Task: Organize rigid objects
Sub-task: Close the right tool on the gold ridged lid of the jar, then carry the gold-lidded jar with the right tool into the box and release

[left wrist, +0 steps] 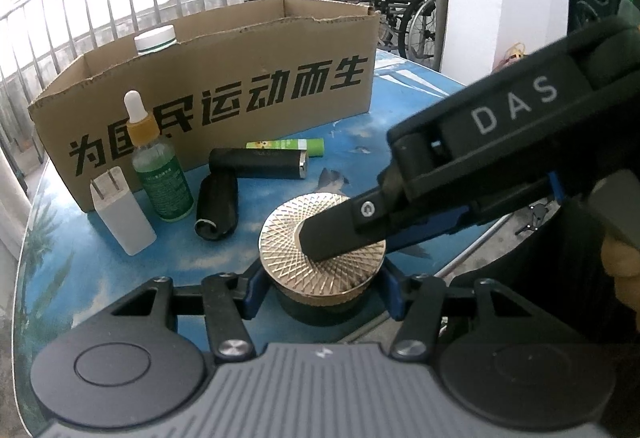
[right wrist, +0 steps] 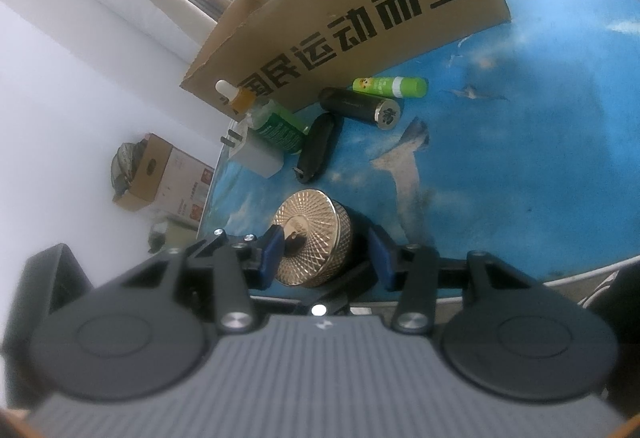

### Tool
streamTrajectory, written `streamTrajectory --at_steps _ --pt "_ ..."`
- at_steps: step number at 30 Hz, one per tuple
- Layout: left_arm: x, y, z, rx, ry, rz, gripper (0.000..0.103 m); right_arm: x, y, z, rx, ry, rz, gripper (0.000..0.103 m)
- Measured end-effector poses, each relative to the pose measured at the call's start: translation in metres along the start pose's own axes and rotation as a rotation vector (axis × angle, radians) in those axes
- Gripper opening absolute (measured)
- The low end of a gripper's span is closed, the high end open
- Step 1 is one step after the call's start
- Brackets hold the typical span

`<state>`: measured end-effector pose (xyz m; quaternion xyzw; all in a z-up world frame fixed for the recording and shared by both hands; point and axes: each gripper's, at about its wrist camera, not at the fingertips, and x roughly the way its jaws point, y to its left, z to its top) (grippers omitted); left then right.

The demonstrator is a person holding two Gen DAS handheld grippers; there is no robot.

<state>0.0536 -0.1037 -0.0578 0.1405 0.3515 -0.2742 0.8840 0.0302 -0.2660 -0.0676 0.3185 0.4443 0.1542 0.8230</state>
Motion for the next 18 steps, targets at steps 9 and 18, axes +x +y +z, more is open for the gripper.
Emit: streamTrajectory --at_steps 9,18 --pt "-0.008 -0.001 0.003 -0.005 -0.01 0.009 0.057 -0.006 0.007 0.0 -0.015 -0.016 0.001 0.045" --pt "-0.017 -0.006 0.008 -0.008 -0.014 0.028 0.057 -0.013 0.011 0.0 -0.029 -0.028 0.01 0.045"
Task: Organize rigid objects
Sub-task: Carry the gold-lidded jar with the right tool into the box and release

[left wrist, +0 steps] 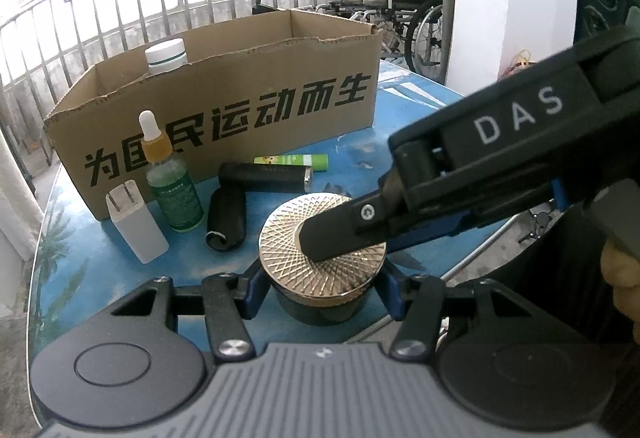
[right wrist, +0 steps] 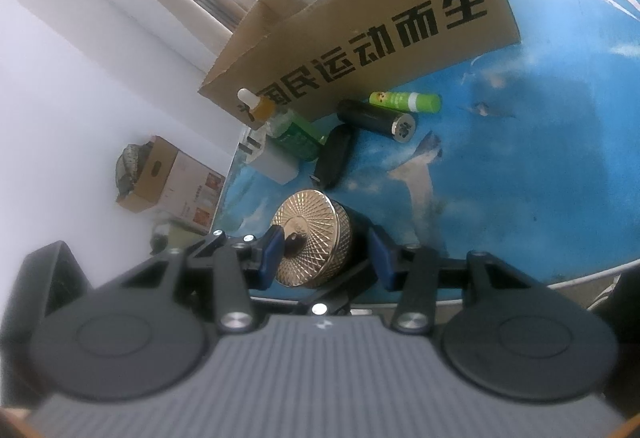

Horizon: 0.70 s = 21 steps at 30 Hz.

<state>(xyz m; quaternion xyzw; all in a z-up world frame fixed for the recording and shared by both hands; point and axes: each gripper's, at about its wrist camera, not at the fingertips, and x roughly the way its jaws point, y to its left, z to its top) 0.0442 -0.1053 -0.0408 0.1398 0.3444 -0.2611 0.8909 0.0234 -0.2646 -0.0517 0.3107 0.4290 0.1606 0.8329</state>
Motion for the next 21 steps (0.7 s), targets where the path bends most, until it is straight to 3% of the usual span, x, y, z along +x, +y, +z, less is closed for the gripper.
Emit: streamTrajectory --at_steps 9,21 --pt "-0.015 0.006 0.027 -0.006 -0.048 0.013 0.057 -0.011 0.013 0.013 -0.034 -0.036 0.018 0.045" --pt "-0.031 0.02 0.14 0.055 -0.186 0.033 0.057 -0.057 0.062 0.107 -0.235 -0.184 0.011 0.045"
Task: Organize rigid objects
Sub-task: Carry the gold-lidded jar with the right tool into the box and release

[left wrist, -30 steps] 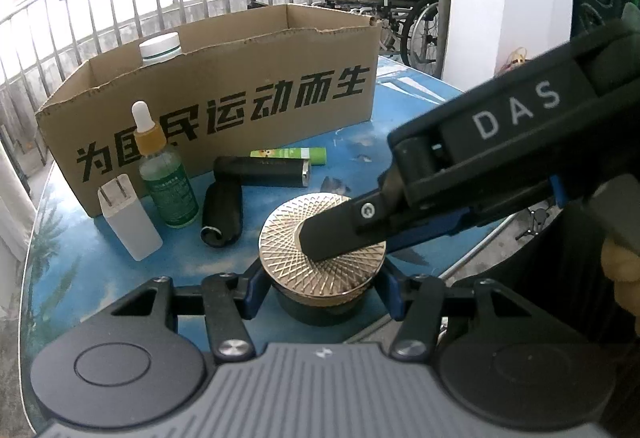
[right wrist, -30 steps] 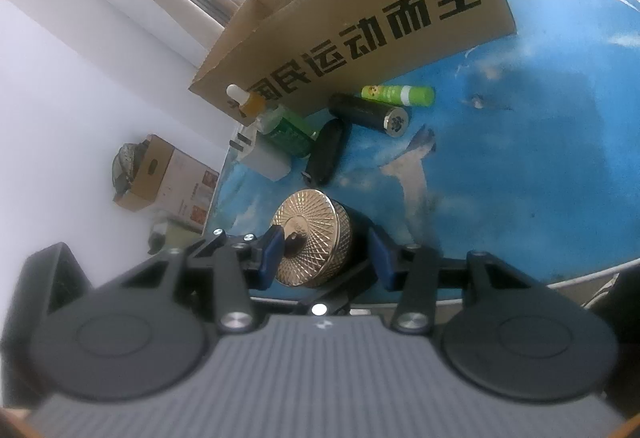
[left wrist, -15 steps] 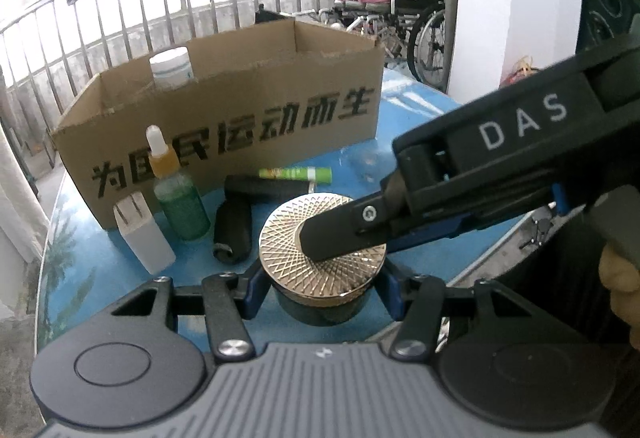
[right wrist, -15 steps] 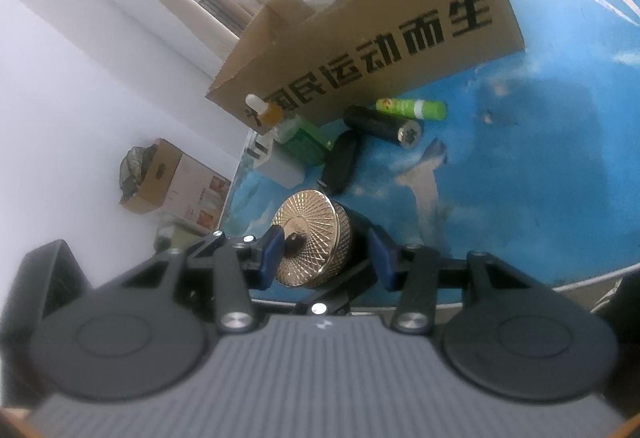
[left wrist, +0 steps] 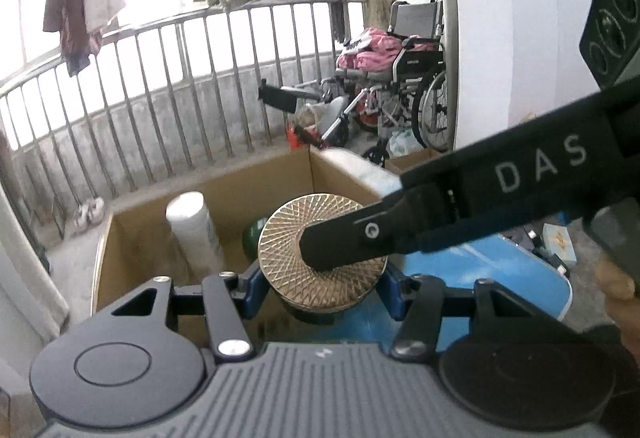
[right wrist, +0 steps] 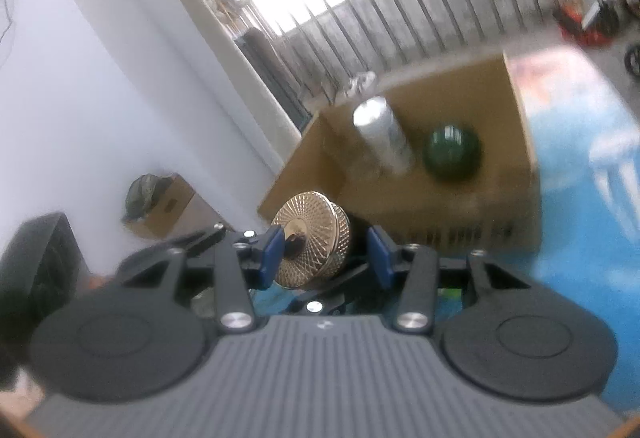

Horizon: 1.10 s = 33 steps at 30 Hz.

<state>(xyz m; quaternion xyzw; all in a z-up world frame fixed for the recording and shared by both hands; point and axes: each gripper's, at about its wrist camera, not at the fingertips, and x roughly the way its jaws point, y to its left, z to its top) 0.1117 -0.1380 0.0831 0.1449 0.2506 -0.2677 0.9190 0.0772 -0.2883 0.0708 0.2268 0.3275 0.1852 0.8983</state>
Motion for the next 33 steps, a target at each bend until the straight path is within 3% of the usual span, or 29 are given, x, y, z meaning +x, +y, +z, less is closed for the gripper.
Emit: streamTrajectory --at_steps 3,9,18,26,33 --pt "0.023 0.006 0.024 -0.001 0.027 -0.038 0.057 0.003 -0.005 0.03 -0.031 0.002 -0.027 0.045" --pt "0.101 0.029 0.057 -0.11 0.184 -0.151 0.057 0.034 -0.045 0.082 -0.026 0.098 -0.096 0.045" --pt "0.194 0.051 0.054 -0.215 0.364 -0.204 0.057 0.11 -0.099 0.124 -0.039 0.27 -0.169 0.044" --pt "0.226 0.057 0.044 -0.247 0.425 -0.199 0.057 0.151 -0.124 0.132 -0.101 0.345 -0.192 0.035" --pt "0.237 0.059 0.044 -0.274 0.447 -0.221 0.057 0.164 -0.122 0.141 -0.181 0.355 -0.212 0.035"
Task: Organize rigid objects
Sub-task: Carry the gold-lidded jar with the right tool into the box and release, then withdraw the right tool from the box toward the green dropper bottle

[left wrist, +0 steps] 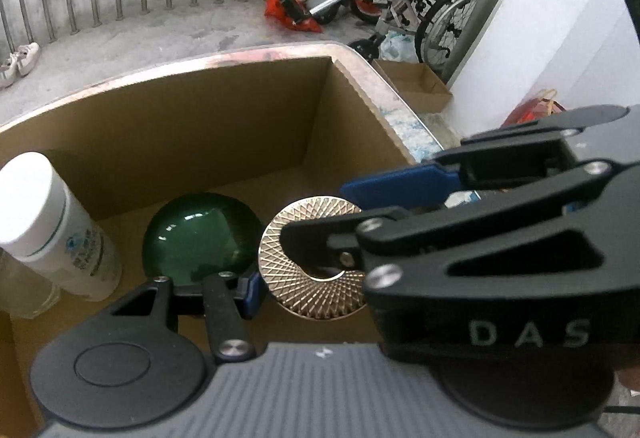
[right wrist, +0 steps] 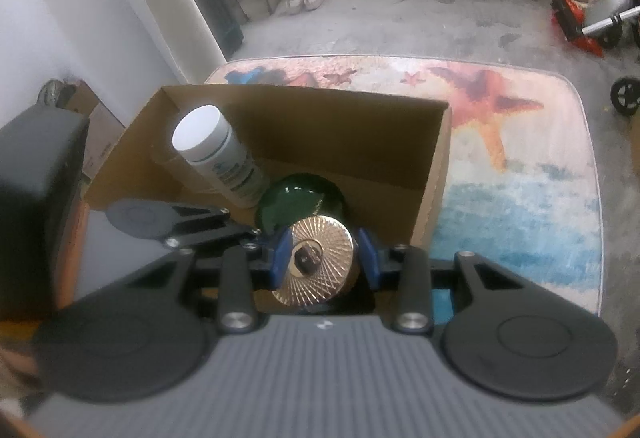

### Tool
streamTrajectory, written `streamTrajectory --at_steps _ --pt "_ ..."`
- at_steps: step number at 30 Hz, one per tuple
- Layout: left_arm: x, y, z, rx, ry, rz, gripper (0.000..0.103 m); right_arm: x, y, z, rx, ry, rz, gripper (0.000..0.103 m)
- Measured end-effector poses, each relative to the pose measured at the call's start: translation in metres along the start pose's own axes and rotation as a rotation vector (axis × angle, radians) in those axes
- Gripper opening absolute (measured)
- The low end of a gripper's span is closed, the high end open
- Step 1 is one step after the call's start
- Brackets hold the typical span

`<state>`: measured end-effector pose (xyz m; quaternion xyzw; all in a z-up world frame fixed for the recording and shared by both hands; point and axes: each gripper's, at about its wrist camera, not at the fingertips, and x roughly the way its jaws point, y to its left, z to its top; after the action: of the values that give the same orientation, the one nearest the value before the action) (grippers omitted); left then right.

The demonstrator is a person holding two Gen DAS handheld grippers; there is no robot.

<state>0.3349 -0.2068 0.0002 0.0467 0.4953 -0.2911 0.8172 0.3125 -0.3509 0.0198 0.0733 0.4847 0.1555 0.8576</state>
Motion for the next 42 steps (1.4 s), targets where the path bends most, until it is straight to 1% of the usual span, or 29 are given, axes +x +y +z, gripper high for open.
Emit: streamTrajectory --at_steps 6,10,13,17,20,23,24,26,28,31,33,35,38,42 --pt "0.01 0.007 0.0 -0.035 0.078 -0.012 0.057 0.003 -0.001 0.003 -0.023 -0.007 -0.003 0.035" --pt "0.013 0.011 0.001 -0.063 0.099 -0.02 0.057 0.003 -0.001 0.003 -0.025 -0.008 -0.003 0.035" --pt "0.015 0.014 0.001 -0.08 0.127 -0.028 0.063 0.002 -0.001 0.002 -0.028 -0.01 -0.003 0.035" --pt "0.013 0.015 0.0 -0.079 0.117 -0.033 0.066 0.003 -0.001 0.002 -0.027 -0.01 -0.001 0.035" --pt "0.012 0.017 -0.002 -0.085 0.124 -0.031 0.067 0.002 -0.001 0.002 -0.024 -0.012 0.003 0.035" --pt "0.009 0.019 -0.001 -0.097 0.111 -0.038 0.067 0.002 -0.001 0.002 -0.02 -0.013 0.005 0.035" --pt "0.006 0.018 0.0 -0.098 0.101 -0.042 0.067 0.002 -0.001 0.001 -0.016 -0.013 0.009 0.035" --pt "-0.005 0.017 -0.001 -0.089 0.072 -0.043 0.077 -0.001 -0.003 0.001 -0.005 -0.023 0.016 0.036" --pt "-0.023 0.016 -0.001 -0.075 0.021 -0.027 0.085 -0.008 -0.004 0.0 0.011 -0.044 0.036 0.036" --pt "-0.053 0.017 -0.003 -0.077 -0.044 -0.016 0.086 -0.026 -0.001 0.0 0.033 -0.087 0.048 0.036" --pt "-0.075 0.018 -0.008 -0.083 -0.084 -0.025 0.087 -0.041 0.004 -0.002 0.04 -0.115 0.057 0.036" --pt "-0.1 0.02 -0.017 -0.089 -0.139 -0.016 0.087 -0.058 0.013 -0.003 0.036 -0.145 0.061 0.036" --pt "-0.132 0.019 -0.029 -0.104 -0.214 0.007 0.087 -0.079 0.03 -0.005 0.01 -0.175 0.052 0.036" --pt "-0.169 0.023 -0.062 -0.117 -0.311 0.068 0.087 -0.096 0.058 -0.011 -0.035 -0.175 0.031 0.032"
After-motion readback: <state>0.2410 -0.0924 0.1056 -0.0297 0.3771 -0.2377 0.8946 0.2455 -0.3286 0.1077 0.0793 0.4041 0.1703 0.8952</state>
